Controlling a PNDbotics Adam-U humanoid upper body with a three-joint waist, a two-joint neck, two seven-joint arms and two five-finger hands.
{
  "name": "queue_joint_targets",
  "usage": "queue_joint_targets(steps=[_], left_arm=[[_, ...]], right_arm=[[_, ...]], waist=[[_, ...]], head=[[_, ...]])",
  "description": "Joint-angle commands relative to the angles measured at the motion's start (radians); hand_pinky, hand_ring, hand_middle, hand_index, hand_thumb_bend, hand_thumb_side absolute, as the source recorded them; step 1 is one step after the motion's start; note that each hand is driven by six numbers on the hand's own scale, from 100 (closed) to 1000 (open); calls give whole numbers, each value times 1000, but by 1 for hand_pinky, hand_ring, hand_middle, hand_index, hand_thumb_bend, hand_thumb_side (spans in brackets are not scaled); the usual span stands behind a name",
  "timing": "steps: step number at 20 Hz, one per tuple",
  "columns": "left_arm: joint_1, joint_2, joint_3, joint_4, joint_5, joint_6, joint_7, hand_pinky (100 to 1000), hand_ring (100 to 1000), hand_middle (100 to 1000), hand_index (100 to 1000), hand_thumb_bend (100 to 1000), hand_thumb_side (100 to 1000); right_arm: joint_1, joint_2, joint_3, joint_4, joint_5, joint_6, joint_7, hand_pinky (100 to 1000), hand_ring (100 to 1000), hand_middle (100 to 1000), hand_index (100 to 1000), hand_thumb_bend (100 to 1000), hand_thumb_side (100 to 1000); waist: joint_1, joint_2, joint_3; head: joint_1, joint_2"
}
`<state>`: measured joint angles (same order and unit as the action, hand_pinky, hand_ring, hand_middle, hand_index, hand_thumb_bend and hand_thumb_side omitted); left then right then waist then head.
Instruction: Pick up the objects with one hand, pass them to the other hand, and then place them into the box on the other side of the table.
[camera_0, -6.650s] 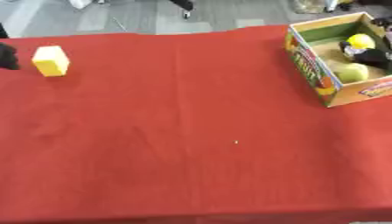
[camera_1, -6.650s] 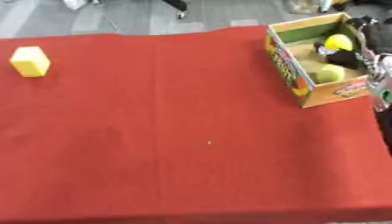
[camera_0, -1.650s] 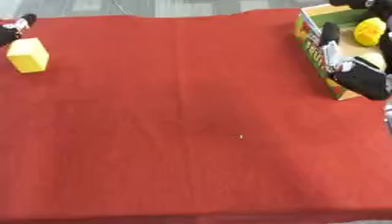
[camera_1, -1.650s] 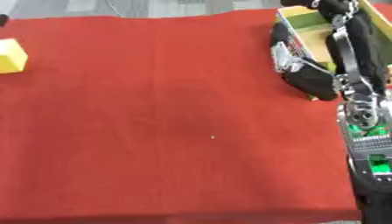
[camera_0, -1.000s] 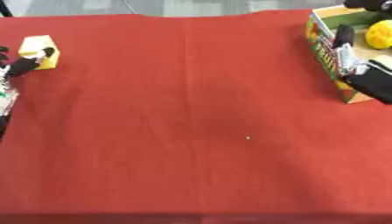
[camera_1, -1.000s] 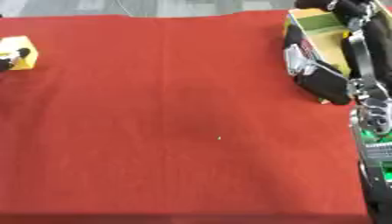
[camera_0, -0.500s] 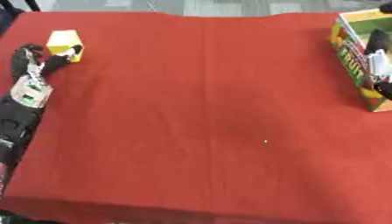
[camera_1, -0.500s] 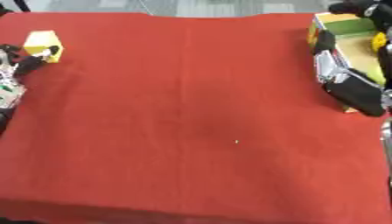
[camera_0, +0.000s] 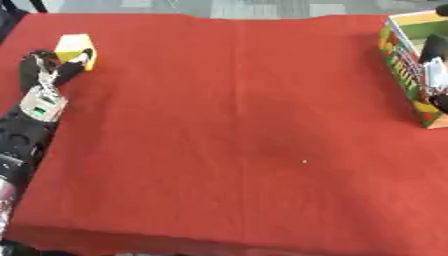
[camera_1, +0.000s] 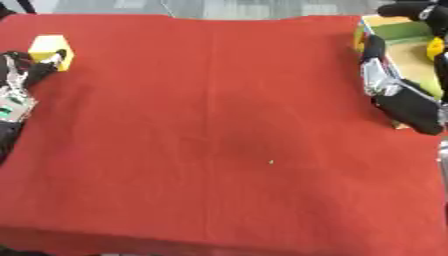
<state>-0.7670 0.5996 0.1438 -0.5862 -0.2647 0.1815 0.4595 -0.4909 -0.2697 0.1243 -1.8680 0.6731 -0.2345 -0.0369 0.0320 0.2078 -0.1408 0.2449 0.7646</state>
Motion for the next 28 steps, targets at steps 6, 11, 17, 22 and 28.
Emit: queue_joint_targets(steps=[6,11,17,22,28], left_arm=[[-18,22,-2,-21,95,-147,31,682,550,496,605,100,315],[-6,43,-4,-93,140,-257,-20,678,528,472,576,100,325],[31,87,-26,-268,204,-329,-169,679,518,462,566,100,325],[68,125,-69,-441,270,-350,-312,681,516,460,564,100,321],[107,162,-194,-638,384,-351,-593,687,518,461,567,100,334]], right_arm=[[-7,-9,-2,-12,-3,-1,2,758,790,776,741,100,544],[-7,-10,-1,-11,-5,-2,3,758,789,775,740,100,542],[-8,-11,5,-12,-6,-8,8,758,787,773,741,100,537],[-12,-13,19,-13,-9,-19,19,758,786,772,742,100,530],[-43,-20,69,-22,-9,-80,67,765,781,768,752,100,498]], waist=[[-13,-23,1],[-11,-24,4],[-7,-29,10],[-5,-33,12],[0,-40,18]], head=[[6,5],[5,5],[-2,5],[-10,5],[-25,5]])
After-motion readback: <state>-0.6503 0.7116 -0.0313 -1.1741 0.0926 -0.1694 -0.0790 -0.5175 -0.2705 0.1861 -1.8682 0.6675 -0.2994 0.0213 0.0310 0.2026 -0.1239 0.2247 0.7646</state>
